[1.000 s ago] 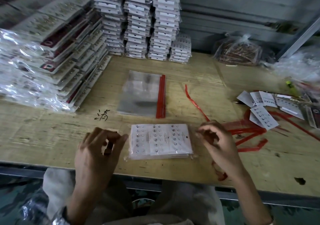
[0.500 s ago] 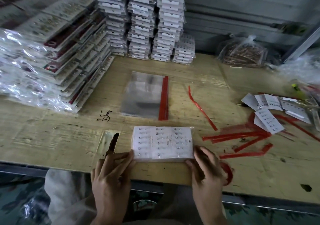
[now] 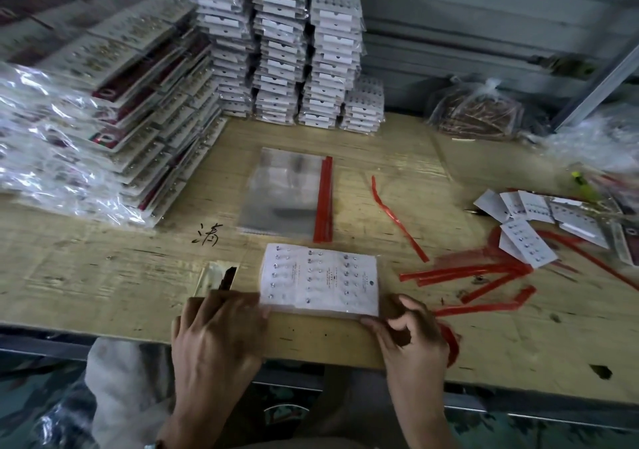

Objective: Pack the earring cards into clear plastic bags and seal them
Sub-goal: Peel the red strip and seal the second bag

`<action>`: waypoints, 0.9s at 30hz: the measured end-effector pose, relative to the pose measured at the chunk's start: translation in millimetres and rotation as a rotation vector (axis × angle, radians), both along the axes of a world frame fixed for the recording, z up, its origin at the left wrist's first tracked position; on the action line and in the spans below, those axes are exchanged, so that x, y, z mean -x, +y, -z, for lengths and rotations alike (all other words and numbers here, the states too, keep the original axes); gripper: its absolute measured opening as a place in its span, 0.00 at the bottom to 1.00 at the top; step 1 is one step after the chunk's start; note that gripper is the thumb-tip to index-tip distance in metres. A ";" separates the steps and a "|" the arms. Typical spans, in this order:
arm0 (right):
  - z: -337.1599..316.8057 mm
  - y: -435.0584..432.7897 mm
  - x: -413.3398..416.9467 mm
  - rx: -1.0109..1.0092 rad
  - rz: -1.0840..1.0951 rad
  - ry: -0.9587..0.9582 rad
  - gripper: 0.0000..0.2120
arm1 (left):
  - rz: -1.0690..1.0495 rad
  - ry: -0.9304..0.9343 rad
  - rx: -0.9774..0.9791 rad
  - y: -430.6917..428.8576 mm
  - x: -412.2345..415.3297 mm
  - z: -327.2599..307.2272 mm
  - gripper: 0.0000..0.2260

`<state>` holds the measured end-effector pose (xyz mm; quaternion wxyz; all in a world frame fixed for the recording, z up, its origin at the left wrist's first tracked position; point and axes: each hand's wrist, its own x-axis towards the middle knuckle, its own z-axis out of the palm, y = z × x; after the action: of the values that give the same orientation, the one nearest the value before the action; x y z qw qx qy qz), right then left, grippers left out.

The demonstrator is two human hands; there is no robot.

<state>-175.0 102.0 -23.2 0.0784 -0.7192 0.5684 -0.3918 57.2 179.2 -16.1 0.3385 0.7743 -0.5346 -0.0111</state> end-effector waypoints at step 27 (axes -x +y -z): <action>-22.0 -34.9 -50.4 -0.170 -0.500 0.004 0.12 | 0.295 0.460 0.011 -55.6 8.8 -8.5 0.31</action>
<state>-124.6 67.1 -1.3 0.2320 -0.8288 0.4040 -0.3097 48.5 123.6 -7.6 0.4499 0.6634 -0.5508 -0.2327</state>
